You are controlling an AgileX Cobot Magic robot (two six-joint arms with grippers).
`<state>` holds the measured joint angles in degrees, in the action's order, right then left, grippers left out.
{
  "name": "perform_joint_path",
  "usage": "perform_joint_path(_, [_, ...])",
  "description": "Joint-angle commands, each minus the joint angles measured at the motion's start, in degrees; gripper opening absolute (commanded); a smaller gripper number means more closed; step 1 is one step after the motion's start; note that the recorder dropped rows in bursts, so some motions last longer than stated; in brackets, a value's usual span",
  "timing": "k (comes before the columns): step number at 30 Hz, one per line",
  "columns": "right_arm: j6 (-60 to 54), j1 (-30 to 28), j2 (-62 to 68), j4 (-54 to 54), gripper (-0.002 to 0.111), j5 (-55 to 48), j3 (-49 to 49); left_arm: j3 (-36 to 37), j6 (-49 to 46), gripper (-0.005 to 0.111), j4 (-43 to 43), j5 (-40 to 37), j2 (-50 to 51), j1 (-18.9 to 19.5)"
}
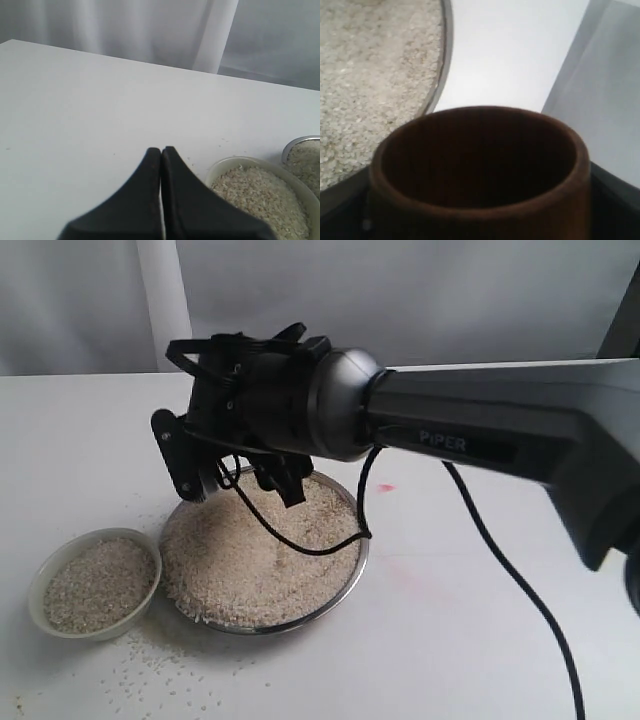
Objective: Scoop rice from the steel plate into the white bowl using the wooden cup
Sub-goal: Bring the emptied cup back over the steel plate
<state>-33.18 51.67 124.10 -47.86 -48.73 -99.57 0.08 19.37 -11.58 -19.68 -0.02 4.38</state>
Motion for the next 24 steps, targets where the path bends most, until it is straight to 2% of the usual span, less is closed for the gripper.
perform_joint_path(1, [-4.6,-1.1,3.1,-0.2,0.000,-0.4,-0.2,-0.1,0.1,0.000,0.3,0.3,0.0,-0.4])
perform_joint_path(17, [-4.6,-0.8,9.6,-2.4,0.000,1.2,-0.2,-0.1,0.1,0.000,0.3,0.3,0.0,-0.4])
perform_joint_path(24, [-4.6,0.6,9.6,-0.3,0.000,5.9,-0.2,-0.1,0.1,0.000,0.3,0.3,0.0,-0.4])
